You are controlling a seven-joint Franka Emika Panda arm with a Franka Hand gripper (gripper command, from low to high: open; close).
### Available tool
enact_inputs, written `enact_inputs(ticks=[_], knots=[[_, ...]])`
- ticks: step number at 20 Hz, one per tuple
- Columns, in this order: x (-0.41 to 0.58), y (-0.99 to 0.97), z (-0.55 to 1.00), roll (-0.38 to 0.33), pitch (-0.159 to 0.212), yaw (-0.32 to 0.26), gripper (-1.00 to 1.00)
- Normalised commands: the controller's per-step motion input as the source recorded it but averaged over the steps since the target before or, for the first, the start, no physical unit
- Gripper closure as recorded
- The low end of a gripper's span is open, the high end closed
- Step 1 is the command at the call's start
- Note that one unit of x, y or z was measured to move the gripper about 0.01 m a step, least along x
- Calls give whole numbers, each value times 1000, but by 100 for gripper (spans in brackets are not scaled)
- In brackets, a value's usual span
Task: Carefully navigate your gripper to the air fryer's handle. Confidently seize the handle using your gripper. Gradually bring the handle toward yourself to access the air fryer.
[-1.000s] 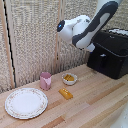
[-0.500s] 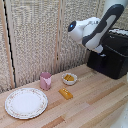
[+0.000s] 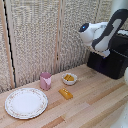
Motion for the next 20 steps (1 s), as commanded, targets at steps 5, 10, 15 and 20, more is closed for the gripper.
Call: enact_inputs(ticks=[5, 10, 15, 20], knots=[[-3, -485, -131, 12, 0, 184, -100], [0, -341, -25, 4, 17, 172, 100], [0, -10, -6, 0, 3, 0, 100], [94, -57, 0, 12, 17, -39, 100]])
